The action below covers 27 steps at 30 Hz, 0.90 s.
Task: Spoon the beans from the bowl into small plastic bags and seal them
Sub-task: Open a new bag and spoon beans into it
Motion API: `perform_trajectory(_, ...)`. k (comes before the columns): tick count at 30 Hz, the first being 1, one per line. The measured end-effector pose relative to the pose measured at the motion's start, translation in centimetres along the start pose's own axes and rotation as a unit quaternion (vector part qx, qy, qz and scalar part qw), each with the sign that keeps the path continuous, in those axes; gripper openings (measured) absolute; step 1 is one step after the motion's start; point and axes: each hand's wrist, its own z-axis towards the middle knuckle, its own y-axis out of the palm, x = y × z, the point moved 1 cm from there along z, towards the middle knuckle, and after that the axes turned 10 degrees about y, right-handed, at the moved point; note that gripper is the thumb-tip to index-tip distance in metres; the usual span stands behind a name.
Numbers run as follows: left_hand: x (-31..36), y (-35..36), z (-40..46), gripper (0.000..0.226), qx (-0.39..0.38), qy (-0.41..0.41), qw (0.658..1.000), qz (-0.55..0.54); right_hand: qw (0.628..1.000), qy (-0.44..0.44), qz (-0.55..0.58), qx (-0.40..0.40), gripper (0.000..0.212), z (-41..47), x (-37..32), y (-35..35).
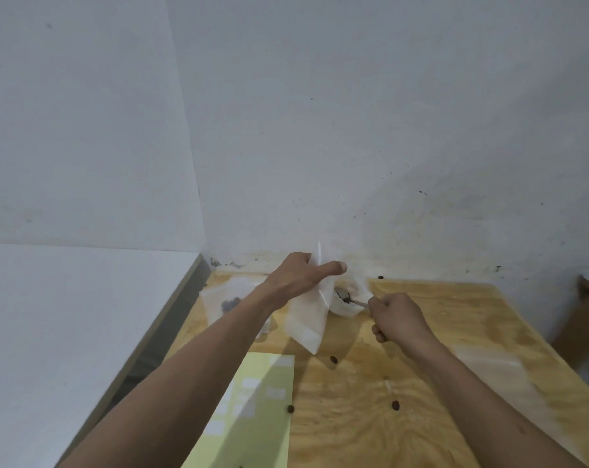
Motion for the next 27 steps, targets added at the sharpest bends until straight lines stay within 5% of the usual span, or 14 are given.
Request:
perform_trajectory(5, -0.5, -0.2, -0.1, 0.068, 0.004, -0.004, 1.000, 0.027, 0.998, 0.004, 0.045, 0.052, 0.037, -0.4, 0.5, -0.6)
perform_trajectory(12, -0.3, -0.7, -0.8, 0.056, 0.017, -0.007, 1.000, -0.007, 0.982, -0.017, 0.172, 0.073, 0.021, -0.3, 0.9, -0.4)
perform_trajectory(17, -0.1, -0.6, -0.7, 0.050, 0.028, -0.018, 0.998, -0.046, 0.979, -0.024, 0.199, 0.039, 0.031, 0.0, 1.4, 0.0)
perform_trajectory(22, -0.3, -0.6, -0.6, 0.058, 0.032, -0.021, 0.996, -0.077, 0.964, -0.045, 0.255, 0.056, 0.014, 0.9, 1.8, 0.3)
perform_trajectory(27, -0.2, -0.4, -0.7, 0.047, 0.028, -0.021, 0.998, -0.052, 0.978, -0.095, 0.125, 0.135, 0.038, 2.0, 1.5, -0.1)
